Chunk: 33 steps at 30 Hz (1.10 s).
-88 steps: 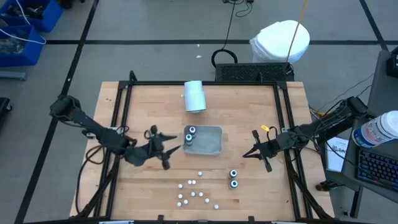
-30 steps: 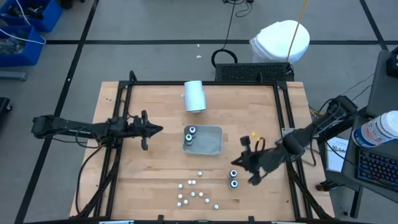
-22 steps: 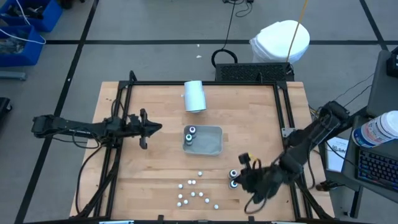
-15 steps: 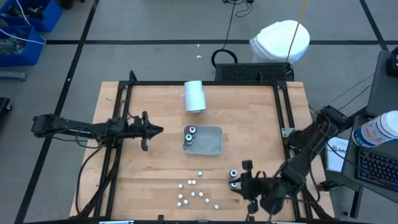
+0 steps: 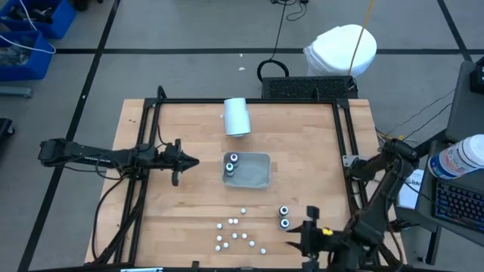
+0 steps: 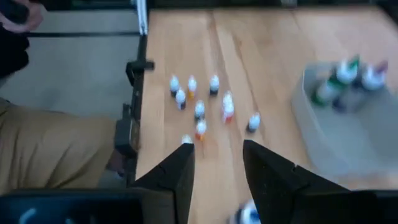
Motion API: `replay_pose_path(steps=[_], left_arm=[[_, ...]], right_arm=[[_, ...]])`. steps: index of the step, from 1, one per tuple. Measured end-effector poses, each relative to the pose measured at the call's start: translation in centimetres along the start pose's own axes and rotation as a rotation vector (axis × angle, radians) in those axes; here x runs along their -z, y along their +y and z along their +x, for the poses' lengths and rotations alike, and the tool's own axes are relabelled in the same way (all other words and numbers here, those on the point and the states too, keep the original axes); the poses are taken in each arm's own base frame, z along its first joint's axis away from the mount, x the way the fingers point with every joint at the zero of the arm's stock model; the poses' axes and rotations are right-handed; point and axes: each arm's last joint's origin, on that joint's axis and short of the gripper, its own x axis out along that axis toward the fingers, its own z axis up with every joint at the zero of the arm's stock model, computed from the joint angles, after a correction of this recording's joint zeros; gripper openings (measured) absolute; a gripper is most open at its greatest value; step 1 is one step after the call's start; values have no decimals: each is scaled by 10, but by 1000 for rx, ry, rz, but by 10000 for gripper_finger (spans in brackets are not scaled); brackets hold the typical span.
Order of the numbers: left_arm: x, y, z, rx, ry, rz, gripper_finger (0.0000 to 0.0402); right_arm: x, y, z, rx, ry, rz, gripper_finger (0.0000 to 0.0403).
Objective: Pick & Place food coloring
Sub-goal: Put the blue food coloring bottle into the gray bin
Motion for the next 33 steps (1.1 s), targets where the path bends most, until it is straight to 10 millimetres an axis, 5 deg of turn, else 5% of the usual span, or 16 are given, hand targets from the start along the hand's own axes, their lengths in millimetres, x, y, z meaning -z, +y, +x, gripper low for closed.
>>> replay_pose_path(steps=[10,24,33], left_arm=[[0,0,0,7,7,7,35],[0,0,0,9,7,6,35],[2,0,0,16,29,11,35]], right_arm=[[50,24,33,144,-25,82,140],[60,25,56,231,-103,214,198],[84,12,64,286,-41,155,217]])
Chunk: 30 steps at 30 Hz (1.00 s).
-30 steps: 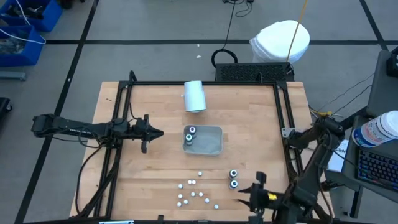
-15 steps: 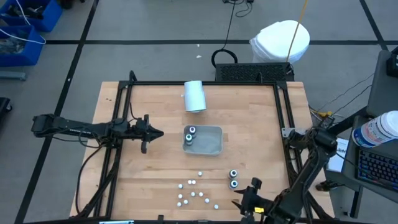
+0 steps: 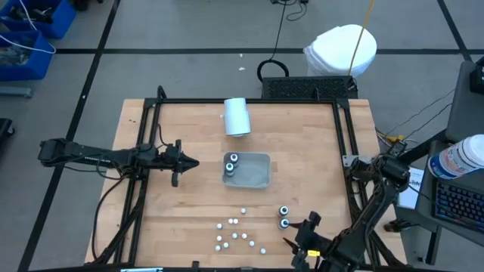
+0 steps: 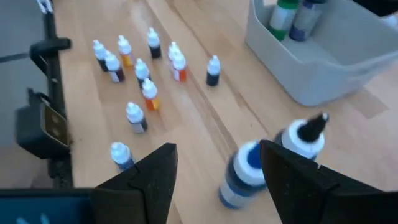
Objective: Pick & Place food coloring
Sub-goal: Put the blue food coloring bottle into the gray bin
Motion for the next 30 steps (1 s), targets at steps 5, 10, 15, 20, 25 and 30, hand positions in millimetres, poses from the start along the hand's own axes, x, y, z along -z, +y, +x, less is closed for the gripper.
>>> replay_pose_path(steps=[5,10,15,20,25,30], left_arm=[[0,0,0,1,-1,0,35],[0,0,0,0,0,0,35],[0,0,0,0,-1,-1,35],[0,0,0,0,-1,-1,35],[0,0,0,1,-3,-1,35],[-1,0,0,1,-6,-1,35]], right_arm=[[11,-10,11,39,6,41,215],[19,-14,16,52,6,82,230],[19,-16,19,56,9,107,240],[15,-17,25,67,41,106,242],[10,-18,36,74,102,105,242],[6,-17,42,67,105,104,241]])
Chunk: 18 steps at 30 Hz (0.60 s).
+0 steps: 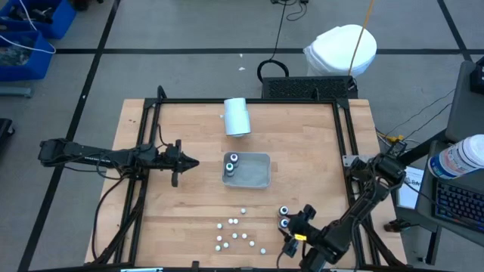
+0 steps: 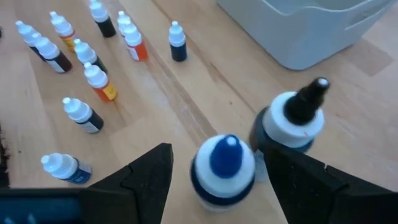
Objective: Pick & Place food coloring
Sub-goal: Put the blue food coloring bottle into the gray bin
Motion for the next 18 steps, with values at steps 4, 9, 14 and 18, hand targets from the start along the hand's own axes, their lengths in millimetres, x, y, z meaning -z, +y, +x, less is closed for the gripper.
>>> replay_pose_path(steps=[4,9,14,18], left_arm=[[0,0,0,0,-1,0,35],[0,0,0,0,-1,0,35],[0,0,0,0,-1,0,35],[0,0,0,0,-1,1,35]], right_arm=[[-1,0,2,1,24,1,232],[0,-1,3,1,58,-4,206],[0,-1,3,6,62,-7,169],[0,-1,3,4,70,-7,144]])
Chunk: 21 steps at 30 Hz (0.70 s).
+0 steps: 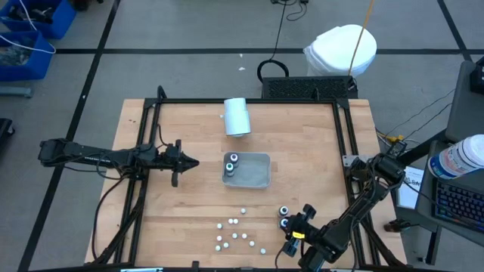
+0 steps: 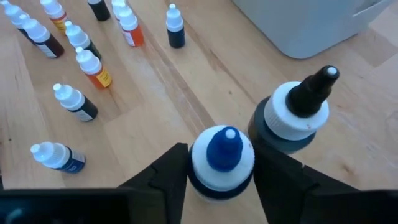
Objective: Pick & Place food coloring
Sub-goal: Put the blue food coloring bottle into the gray bin
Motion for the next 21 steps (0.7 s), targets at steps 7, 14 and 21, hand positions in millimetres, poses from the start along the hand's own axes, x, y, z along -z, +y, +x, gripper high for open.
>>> replay_pose_path(steps=[7,14,21], left_arm=[[0,0,0,0,-1,5,35],[0,0,0,0,0,7,35],[0,0,0,0,0,7,35]], right_arm=[[0,2,-2,-22,12,13,136],[-6,10,-16,-173,114,27,114],[-20,21,-33,-351,35,-24,120]])
